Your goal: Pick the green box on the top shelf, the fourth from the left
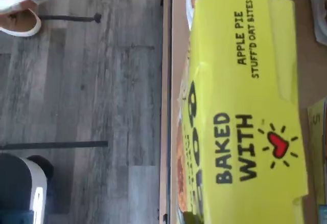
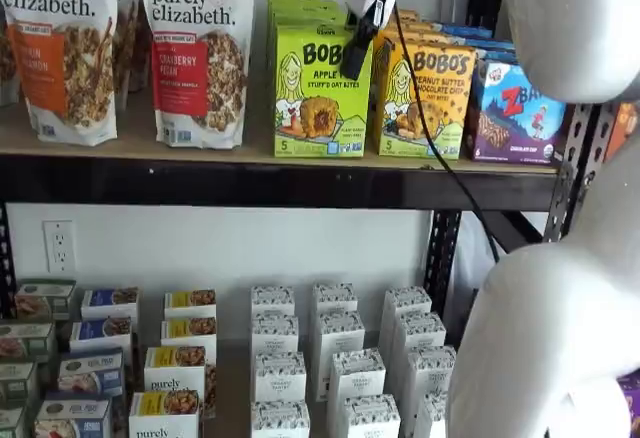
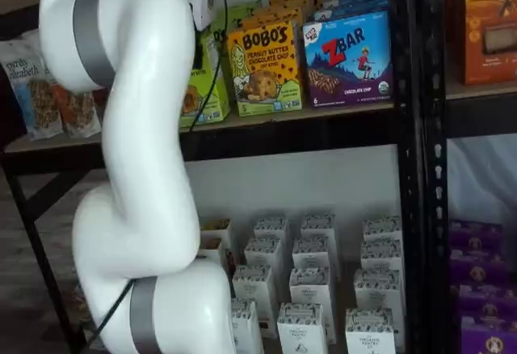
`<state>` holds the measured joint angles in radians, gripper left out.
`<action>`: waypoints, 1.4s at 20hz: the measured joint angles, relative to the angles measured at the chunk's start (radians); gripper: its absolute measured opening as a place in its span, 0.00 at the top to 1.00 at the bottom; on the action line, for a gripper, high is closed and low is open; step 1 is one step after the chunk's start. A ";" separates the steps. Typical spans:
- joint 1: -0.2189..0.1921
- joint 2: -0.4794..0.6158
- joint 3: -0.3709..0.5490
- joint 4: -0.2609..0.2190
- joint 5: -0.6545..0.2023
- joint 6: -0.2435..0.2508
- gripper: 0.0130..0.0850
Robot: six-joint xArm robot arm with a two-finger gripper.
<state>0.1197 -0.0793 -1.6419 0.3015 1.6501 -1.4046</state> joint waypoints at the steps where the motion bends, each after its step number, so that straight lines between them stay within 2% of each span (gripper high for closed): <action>1: 0.001 -0.001 -0.001 0.000 0.002 0.001 0.72; 7: 0.003 -0.008 -0.003 0.007 0.014 0.006 0.72; 10: 0.001 -0.012 -0.003 0.015 0.017 0.007 0.83; 21: 0.002 -0.004 -0.053 0.030 0.092 0.023 0.83; 28: 0.002 -0.050 -0.023 0.036 0.113 0.030 0.83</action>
<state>0.1221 -0.1295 -1.6649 0.3379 1.7627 -1.3748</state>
